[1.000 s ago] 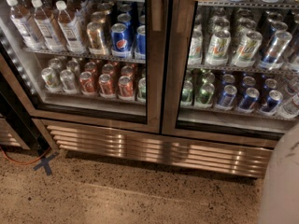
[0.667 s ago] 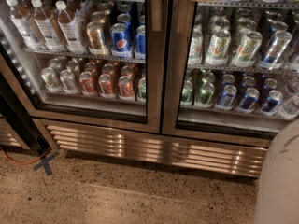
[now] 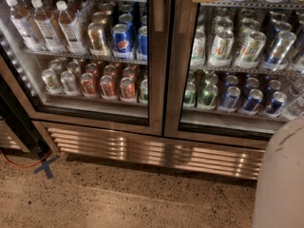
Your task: Open right fridge door
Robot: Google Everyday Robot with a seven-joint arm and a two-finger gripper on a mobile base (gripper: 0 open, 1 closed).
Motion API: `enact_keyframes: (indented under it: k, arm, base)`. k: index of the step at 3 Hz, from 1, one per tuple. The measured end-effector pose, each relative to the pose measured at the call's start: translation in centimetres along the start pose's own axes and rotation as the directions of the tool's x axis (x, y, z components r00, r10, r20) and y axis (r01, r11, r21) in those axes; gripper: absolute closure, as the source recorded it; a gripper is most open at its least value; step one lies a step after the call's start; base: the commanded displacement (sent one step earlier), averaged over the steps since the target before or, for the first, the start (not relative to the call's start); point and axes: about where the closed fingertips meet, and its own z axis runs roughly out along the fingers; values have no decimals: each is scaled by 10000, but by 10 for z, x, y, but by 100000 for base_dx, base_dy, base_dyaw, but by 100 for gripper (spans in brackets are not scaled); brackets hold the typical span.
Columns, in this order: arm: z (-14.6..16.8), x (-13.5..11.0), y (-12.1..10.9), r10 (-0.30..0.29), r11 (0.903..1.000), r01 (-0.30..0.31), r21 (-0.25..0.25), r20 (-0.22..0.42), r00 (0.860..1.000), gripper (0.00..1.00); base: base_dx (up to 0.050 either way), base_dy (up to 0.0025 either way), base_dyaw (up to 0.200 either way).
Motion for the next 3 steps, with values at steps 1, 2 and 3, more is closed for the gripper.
enact_keyframes:
  k: [1,2,3]
  arm:
    - [5,-3,2,112,9996,-111,-249,20,9999,100]
    - [0,-11,0,369,9992,-369,123,-30,9993,100]
    - [-9,-11,-2,585,9972,-581,472,-67,9983,100]
  base:
    - [0,0,0]
    - [0,0,0]
    - [0,0,0]
